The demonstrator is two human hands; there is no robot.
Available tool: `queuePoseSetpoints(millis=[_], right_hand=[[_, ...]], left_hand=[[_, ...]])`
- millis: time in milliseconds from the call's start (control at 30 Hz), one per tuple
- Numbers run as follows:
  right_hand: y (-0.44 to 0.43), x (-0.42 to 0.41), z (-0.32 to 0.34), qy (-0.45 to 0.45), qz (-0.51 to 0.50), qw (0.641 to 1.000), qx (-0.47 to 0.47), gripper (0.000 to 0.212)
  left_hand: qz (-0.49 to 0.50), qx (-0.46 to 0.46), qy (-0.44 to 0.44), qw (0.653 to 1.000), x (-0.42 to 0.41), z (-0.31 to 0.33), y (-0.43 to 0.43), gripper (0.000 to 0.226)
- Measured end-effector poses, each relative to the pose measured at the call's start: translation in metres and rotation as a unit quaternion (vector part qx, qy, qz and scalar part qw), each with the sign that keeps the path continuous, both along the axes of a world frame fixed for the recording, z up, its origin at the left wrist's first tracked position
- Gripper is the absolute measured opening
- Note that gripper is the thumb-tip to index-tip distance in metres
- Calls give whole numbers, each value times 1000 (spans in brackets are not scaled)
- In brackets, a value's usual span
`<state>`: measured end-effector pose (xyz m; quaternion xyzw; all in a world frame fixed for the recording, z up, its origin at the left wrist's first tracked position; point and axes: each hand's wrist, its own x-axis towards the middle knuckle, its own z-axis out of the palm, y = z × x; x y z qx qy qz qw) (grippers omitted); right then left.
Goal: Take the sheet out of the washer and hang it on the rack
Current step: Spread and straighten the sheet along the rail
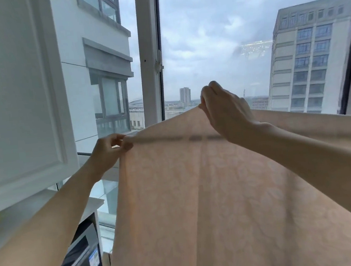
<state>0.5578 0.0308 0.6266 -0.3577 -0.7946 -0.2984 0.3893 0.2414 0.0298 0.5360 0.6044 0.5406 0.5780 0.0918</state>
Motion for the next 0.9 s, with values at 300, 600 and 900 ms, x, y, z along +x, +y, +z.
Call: queuePoseSetpoints(millis=[300,600,900], right_hand=[[1,-20,-12,-31,7,999,-5,14],[-3,-23,-61,-97,17,995,-23,19],[-8,-46,-95,-227,-48,971,46,47]], left_hand=[[44,75,-144,986,-33,-14,1,9],[90,24,-106,990,-21,-63,6,13],[138,-99,63,984,-29,-134,-18,16]])
